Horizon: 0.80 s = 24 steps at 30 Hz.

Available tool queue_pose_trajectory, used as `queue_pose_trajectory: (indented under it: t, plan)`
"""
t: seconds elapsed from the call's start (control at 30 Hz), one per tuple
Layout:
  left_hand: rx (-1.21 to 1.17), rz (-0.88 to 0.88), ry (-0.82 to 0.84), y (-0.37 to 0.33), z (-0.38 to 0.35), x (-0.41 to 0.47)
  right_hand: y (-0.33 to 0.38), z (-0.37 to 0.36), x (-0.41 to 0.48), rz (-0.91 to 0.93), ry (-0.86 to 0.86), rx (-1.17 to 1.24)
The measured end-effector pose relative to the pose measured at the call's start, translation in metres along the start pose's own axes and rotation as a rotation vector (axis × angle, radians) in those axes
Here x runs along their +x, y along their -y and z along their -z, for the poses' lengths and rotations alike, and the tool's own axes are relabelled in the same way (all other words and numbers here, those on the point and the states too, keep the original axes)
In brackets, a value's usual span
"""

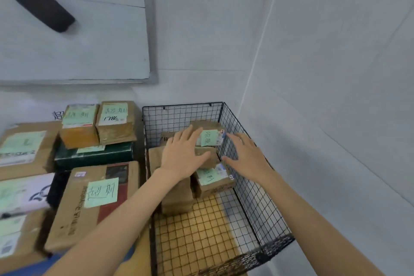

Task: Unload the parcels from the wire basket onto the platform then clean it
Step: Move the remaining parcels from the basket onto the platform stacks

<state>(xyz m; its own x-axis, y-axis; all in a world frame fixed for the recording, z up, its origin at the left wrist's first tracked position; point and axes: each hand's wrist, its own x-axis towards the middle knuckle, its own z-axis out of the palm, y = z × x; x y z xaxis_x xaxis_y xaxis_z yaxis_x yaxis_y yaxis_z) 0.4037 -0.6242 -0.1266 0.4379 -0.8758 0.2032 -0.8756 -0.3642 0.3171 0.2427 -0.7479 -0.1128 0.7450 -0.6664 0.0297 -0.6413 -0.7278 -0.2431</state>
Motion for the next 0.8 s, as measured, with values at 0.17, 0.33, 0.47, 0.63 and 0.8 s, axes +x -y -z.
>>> queue_pose_trajectory:
  t: [0.17,0.33,0.47,0.63,0.8]
  plan:
    - [-0.032,0.224,-0.006,0.015,-0.025,0.013,0.007,-0.035,0.054,0.095,0.101,0.037]
    - [-0.035,0.449,0.004,0.030,-0.055,0.013,0.009,-0.067,0.098,0.171,0.230,0.108]
    - [-0.052,0.592,-0.005,0.041,-0.083,0.007,0.015,-0.099,0.117,0.191,0.315,0.218]
    - [-0.157,0.738,-0.055,0.037,-0.109,-0.001,0.025,-0.139,0.126,0.212,0.373,0.399]
    - [-0.247,0.830,-0.181,0.033,-0.123,-0.001,0.032,-0.162,0.126,0.205,0.328,0.560]
